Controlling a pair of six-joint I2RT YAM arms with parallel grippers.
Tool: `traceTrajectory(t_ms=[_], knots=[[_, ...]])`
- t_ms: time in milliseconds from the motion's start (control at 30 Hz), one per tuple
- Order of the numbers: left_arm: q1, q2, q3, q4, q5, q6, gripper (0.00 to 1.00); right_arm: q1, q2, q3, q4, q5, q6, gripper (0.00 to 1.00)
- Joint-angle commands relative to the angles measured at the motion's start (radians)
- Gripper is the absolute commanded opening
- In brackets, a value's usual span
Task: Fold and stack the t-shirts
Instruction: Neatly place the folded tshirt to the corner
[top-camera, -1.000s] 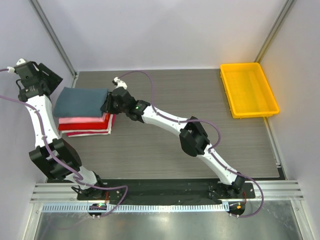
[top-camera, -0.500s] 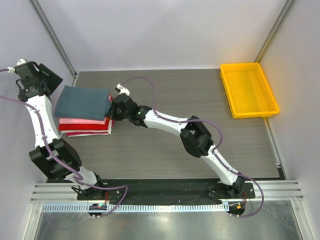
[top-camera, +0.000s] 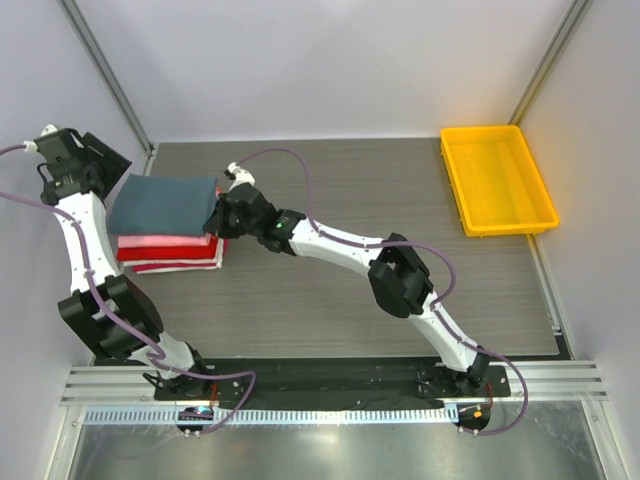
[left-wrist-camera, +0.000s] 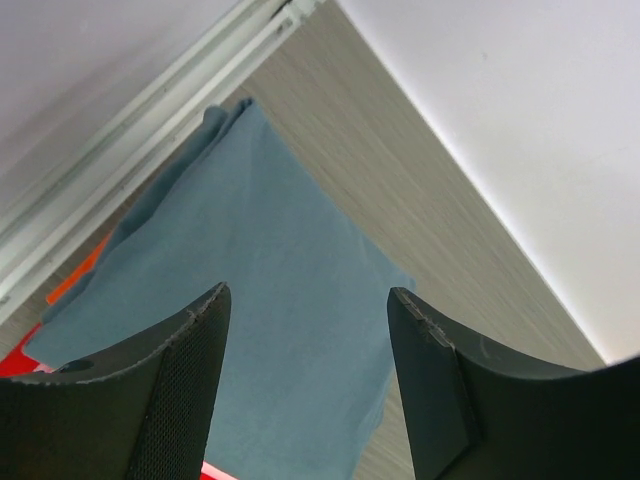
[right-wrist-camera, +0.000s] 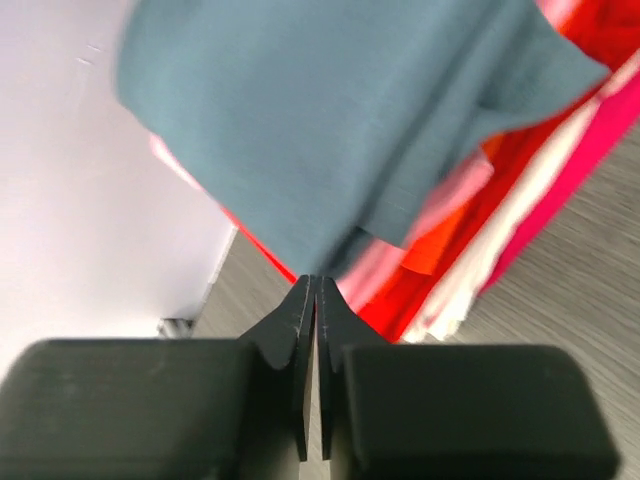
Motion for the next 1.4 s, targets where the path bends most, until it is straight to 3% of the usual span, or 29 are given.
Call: traceTrajectory(t_ms=[0,67,300,333,467,667,1133,1367], knots=[[0.012,-0.018,-0.062,0.055,0.048,-0.049,0.65,-0.003,-0.029,0.133,0.057,-0.043,-0.005,0.06],[0.024,-0.043,-0.108,0.099,0.097,-0.104,0.62,-0.006,0.007,0.224,0.059,-0.062,0.016,0.01],[0.105,-0.08,-0.299,0.311,0.244,-0.238,0.57,-0.061,0.227,0.443,0.106,-0.226,0.316,0.01],[0.139,-0.069,-0.315,0.337,0.278,-0.264,0.57,-0.068,0.269,0.456,0.122,-0.279,0.413,0.01],[0.2,0.003,-0.382,0.478,0.464,-0.413,0.51,-0.077,0.335,0.479,0.163,-0.356,0.542,0.01],[0.223,0.026,-0.43,0.466,0.448,-0.419,0.52,-0.085,0.361,0.434,0.136,-0.408,0.639,0.01],[0.282,0.032,-0.501,0.311,0.363,-0.364,0.54,-0.118,0.271,0.382,0.091,-0.407,0.581,0.01],[0.315,0.021,-0.557,0.355,0.37,-0.37,0.54,-0.123,0.252,0.371,0.09,-0.422,0.565,0.01]])
